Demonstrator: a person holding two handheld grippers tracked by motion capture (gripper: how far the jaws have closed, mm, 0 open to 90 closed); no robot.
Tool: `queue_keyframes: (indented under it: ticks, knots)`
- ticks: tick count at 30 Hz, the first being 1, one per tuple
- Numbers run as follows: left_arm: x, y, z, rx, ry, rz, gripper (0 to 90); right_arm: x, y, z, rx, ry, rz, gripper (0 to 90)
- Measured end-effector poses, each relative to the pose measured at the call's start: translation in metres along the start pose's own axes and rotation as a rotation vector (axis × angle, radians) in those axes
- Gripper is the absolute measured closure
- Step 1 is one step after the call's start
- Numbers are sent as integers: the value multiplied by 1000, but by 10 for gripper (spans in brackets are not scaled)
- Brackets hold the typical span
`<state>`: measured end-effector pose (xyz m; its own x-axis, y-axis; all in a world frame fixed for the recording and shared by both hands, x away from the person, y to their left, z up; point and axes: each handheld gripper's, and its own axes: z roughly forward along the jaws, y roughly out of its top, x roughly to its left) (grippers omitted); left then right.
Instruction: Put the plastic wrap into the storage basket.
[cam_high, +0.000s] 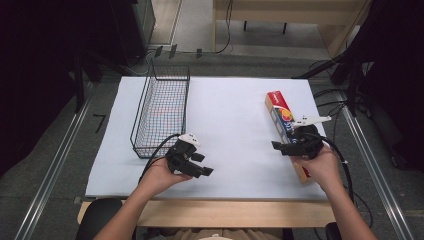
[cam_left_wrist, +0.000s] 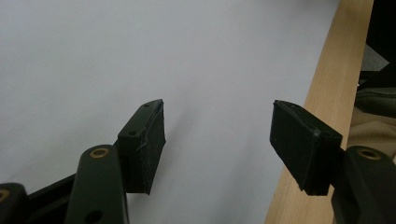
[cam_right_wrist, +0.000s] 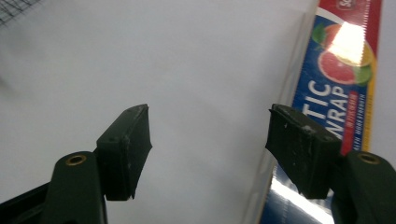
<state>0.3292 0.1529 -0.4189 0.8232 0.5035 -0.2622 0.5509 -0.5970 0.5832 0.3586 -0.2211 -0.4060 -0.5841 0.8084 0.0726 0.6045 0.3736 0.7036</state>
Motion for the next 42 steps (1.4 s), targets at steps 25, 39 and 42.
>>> queue_keyframes:
  ticks: [25, 39, 42]
  knots:
    - [-3, 0, 11, 40, -13, 7, 359, -46, -21, 33, 236, -170, 140, 256]
    - [-1, 0, 10, 39, 0, 1, 359, -54, -15, 49, 353, -119, 216, 314]
    - [-1, 0, 8, 31, 2, 5, 360, -53, -13, 46, 358, -147, 231, 385]
